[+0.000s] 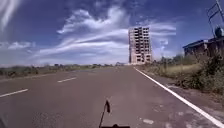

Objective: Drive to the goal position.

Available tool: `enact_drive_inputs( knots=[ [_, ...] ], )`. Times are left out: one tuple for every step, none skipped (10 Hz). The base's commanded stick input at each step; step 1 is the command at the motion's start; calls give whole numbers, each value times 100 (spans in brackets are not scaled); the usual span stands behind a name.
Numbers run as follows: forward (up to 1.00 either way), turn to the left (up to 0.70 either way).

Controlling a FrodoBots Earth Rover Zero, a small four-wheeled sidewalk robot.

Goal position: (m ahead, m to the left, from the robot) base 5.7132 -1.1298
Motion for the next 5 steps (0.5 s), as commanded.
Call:
enact_drive_inputs(
  knots=[
    [0, 0],
    [0, 0],
    [0, 0],
    [0, 0],
    [53, 0]
  ],
)
